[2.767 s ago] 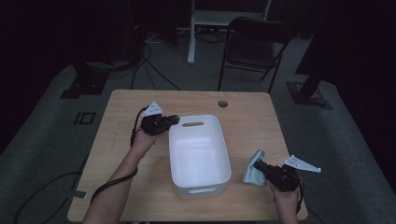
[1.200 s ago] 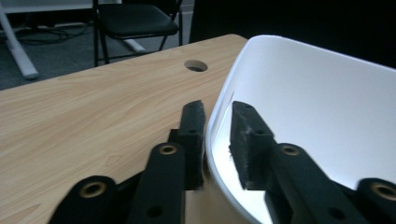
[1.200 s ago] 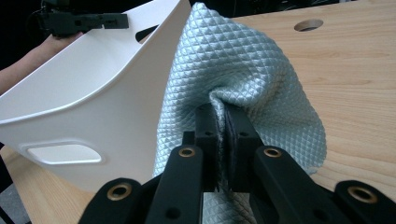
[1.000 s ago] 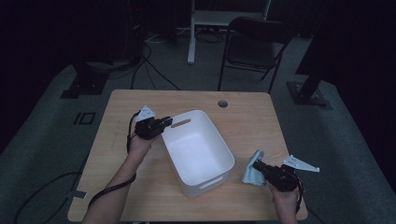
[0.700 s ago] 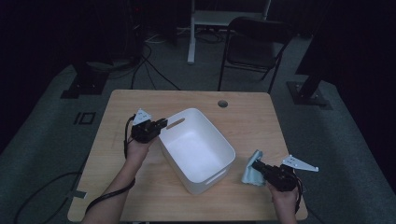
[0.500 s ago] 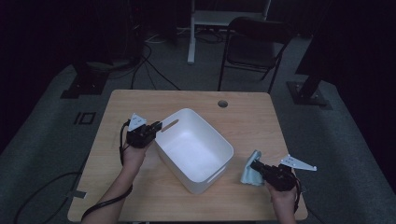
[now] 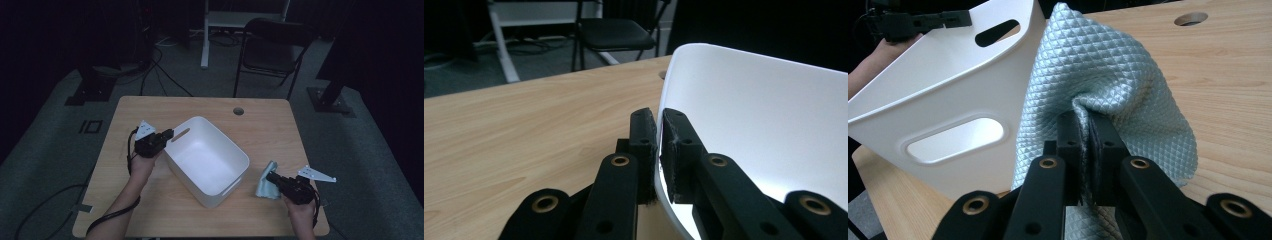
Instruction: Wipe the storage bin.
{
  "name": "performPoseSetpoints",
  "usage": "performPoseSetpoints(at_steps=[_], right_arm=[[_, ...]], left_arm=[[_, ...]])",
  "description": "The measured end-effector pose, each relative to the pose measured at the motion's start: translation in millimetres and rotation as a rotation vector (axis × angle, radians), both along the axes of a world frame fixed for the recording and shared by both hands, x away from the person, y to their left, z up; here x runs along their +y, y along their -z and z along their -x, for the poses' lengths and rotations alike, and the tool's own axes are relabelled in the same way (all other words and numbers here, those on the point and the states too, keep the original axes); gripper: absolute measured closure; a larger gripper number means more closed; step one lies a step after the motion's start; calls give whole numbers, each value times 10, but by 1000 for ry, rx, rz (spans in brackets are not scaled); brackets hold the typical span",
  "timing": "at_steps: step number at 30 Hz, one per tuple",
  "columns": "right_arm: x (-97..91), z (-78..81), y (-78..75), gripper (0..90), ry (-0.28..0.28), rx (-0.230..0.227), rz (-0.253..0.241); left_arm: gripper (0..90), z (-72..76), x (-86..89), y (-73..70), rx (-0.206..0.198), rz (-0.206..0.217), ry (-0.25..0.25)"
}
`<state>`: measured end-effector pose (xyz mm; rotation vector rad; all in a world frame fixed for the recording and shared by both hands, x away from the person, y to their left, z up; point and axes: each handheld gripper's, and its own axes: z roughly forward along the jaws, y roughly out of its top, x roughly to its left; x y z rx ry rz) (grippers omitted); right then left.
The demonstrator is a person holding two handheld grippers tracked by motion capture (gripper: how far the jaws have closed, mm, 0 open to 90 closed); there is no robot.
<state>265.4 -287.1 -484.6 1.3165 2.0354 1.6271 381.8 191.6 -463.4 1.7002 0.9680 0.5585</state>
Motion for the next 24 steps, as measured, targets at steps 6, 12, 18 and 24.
performPoseSetpoints(at_steps=[6,12,18,24], right_arm=[[-7,-1,5,853,-1,4,1],[14,-13,6,852,-7,4,6],[20,-15,-2,853,-8,-1,8],[22,-10,-18,853,-8,-5,8]], left_arm=[[854,113,-8,19,-9,24,-41],[849,208,36,21,-8,28,-35],[755,244,27,2,16,2,-41],[777,233,-13,-8,18,-28,-43]])
